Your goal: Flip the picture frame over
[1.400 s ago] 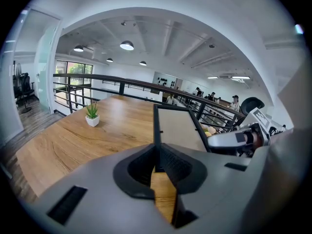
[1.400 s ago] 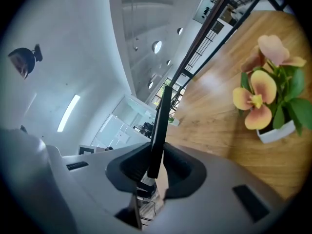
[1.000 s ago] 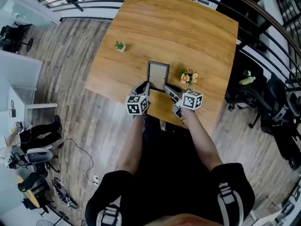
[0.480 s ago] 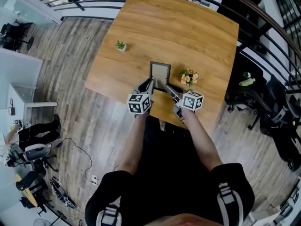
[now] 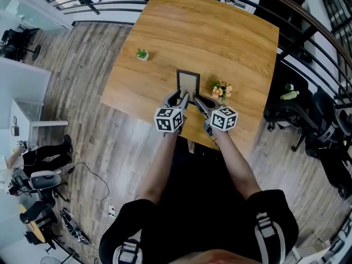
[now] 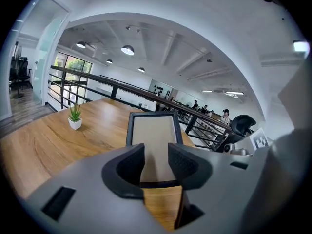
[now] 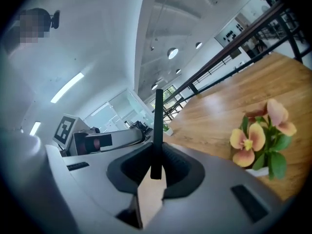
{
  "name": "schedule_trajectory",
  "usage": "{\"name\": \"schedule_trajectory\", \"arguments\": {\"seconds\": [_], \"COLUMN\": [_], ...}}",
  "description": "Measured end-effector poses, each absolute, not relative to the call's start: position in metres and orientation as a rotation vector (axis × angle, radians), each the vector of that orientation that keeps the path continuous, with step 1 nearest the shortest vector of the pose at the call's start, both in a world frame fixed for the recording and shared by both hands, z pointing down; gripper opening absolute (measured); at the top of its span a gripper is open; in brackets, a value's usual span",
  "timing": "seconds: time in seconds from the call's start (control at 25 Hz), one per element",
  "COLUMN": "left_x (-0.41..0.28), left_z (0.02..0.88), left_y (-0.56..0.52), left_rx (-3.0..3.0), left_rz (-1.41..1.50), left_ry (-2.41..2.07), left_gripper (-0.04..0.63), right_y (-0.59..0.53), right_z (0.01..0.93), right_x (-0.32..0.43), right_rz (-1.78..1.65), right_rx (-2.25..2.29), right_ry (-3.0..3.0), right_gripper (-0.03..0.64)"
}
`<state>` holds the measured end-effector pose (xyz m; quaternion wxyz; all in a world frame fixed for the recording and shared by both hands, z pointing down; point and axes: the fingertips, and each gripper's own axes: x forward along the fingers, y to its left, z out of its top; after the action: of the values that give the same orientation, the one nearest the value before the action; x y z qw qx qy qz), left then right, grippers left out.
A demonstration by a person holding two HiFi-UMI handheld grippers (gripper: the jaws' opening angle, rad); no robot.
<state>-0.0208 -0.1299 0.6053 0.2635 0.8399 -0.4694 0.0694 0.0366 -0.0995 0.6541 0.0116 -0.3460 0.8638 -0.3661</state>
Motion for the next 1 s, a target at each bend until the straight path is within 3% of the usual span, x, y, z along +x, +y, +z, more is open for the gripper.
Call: {"name": "schedule_trajectory", "arguments": {"seconds": [0.44, 1.0], "left_x": [-0.018, -0.024], "left_z": [0.585, 0.582], "left_y": [-0.137, -0.137], "left_rx": [2.245, 2.201], "left_rz": [0.005, -0.091], "left_ry": [-1.222, -1.160], "left_gripper": [0.153, 0.183], "right_y": [-0.096, -0.097], "right_z": [0.647, 0.646], "right_x": [0.023, 0.014], "right_rz": [-0.659, -0.400], "right_rx": [-1.289, -1.409], "right_ry": [3.085, 3.198], "right_gripper": [0.067, 0.069]}}
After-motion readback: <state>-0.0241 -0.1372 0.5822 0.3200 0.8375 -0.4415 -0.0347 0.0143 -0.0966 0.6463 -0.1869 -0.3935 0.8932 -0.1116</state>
